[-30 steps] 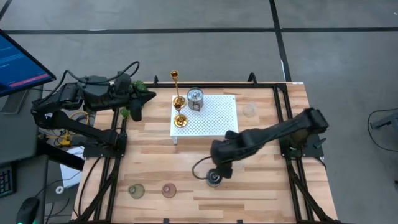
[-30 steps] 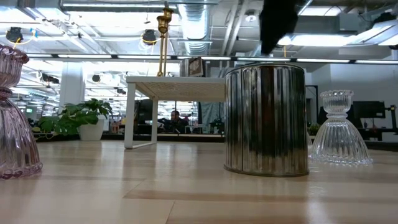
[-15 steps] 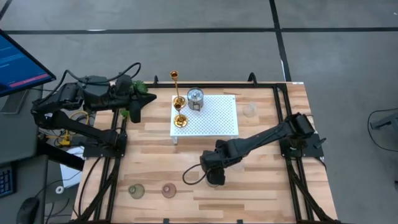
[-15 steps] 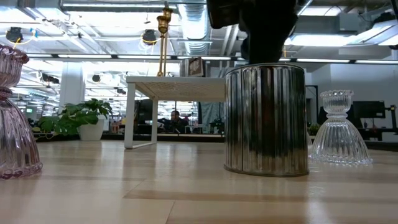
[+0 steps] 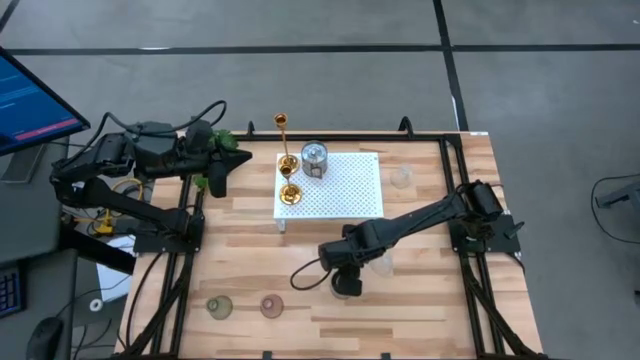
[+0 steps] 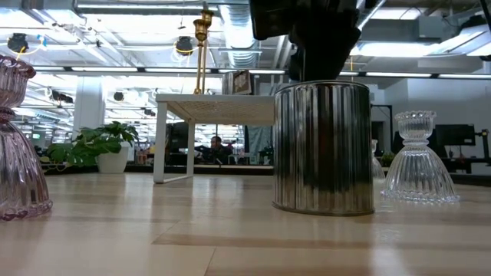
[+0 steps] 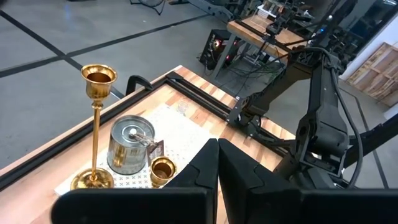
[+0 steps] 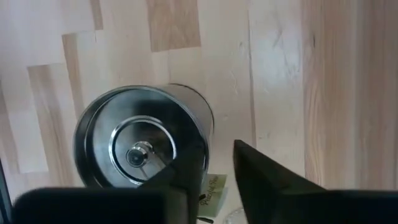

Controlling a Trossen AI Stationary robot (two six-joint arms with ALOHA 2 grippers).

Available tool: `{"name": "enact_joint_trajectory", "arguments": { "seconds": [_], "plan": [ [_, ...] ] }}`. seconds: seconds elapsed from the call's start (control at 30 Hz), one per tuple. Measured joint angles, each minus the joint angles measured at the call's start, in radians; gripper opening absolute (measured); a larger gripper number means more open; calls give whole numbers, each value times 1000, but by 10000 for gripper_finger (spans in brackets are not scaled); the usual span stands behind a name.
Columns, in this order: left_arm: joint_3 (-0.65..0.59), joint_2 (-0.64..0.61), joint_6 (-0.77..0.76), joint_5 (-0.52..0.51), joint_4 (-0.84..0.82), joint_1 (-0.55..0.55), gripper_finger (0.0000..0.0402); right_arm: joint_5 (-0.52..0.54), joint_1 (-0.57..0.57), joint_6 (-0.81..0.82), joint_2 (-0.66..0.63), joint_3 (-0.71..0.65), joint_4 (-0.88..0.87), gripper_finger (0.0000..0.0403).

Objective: Pick & Place candle stick holders
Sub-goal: Put the silver scented candle on the shelf

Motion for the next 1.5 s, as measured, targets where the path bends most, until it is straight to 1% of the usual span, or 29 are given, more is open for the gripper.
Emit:
{"name": "enact_joint_trajectory", "arguments": {
  "seconds": [0.17,0.2,0.43,0.6,1.0,1.27,1.37,1.5],
  "plan": [
    [0,0,3,0,0,0,10,-1,0,-27,0,0,10,14],
    [0,0,12,0,0,0,10,2,-1,-32,0,0,9,8],
    [0,0,18,0,0,0,10,-17,-9,-25,-3,0,0,1],
    [0,0,19,0,0,0,10,-17,-15,-7,-36,-1,-14,1],
    [0,0,19,0,0,0,10,-17,-78,65,-184,-1,-38,0],
    [0,0,26,0,0,0,10,-17,-118,151,-333,-1,-42,0],
    [0,0,26,0,0,0,10,-16,-146,171,-388,-1,-47,0],
    [0,0,27,0,0,0,10,14,-206,188,-434,0,-43,0]
  ]
}}
